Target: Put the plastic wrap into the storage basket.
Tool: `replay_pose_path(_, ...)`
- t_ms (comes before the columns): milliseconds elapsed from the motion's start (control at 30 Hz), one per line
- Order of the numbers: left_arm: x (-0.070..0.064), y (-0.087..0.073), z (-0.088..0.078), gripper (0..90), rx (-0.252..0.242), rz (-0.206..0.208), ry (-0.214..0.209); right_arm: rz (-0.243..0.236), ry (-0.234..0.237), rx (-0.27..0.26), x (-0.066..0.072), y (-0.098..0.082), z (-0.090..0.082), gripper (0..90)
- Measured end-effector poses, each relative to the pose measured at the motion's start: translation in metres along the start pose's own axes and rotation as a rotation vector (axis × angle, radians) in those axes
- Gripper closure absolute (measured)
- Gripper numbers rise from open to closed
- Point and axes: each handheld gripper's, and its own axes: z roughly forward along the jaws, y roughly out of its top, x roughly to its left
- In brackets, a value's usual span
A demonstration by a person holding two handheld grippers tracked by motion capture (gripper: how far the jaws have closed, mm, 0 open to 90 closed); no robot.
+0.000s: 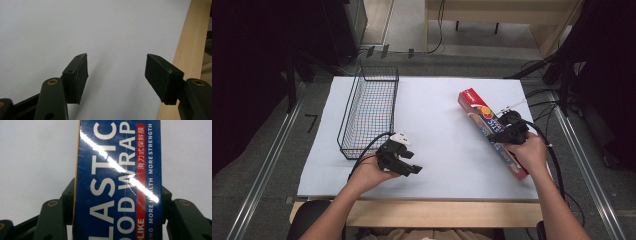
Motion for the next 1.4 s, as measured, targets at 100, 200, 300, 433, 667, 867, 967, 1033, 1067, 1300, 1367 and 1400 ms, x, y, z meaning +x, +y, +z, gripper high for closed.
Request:
replay_pose_path(100,0.001,-0.001,-0.002,35.2,-0.003,-0.002,-0.002,-0.023,0.032,0.001,0.005,0.000,-0.001,41.9)
replay_pose_path(200,0.002,-0.001,-0.004,34.9,-0.006,0.007,-0.004,-0.079,0.070,0.013,0.018,0.000,-0.003,41.9)
replay_pose_path(300,0.000,-0.001,-0.003,34.7,-0.007,0.011,-0.005,-0.106,0.093,0.018,0.024,-0.002,-0.003,41.9)
replay_pose_path(433,0.000,-0.001,-0.004,34.5,0.007,0.023,0.004,-0.128,0.117,0.023,0.030,-0.004,-0.005,41.9)
replay_pose_path(667,0.000,0.000,-0.010,33.7,-0.004,0.034,0.004,-0.209,0.151,0.022,0.040,-0.014,-0.009,41.7)
replay_pose_path(867,0.001,0.000,-0.015,32.8,-0.024,0.031,0.007,-0.267,0.198,0.038,0.050,-0.017,-0.011,41.8)
replay_pose_path(967,0.002,-0.001,-0.017,32.2,-0.026,0.038,0.007,-0.311,0.195,0.019,0.055,-0.018,-0.012,41.9)
replay_pose_path(1033,0.002,-0.001,-0.018,31.5,-0.030,0.038,0.009,-0.315,0.206,0.020,0.057,-0.017,-0.013,41.9)
replay_pose_path(1067,0.002,-0.001,-0.019,31.1,-0.031,0.045,0.015,-0.336,0.240,0.022,0.060,-0.018,-0.012,41.7)
replay_pose_path(1300,0.000,0.000,-0.028,26.9,-0.055,0.093,0.036,-0.478,0.273,0.056,0.079,-0.023,-0.005,41.7)
replay_pose_path(1367,0.000,0.001,-0.030,26.2,-0.061,0.099,0.025,-0.501,0.282,0.065,0.082,-0.024,-0.004,41.8)
replay_pose_path(1400,-0.001,0.002,-0.031,26.1,-0.059,0.105,0.022,-0.517,0.286,0.068,0.084,-0.024,-0.004,41.8)
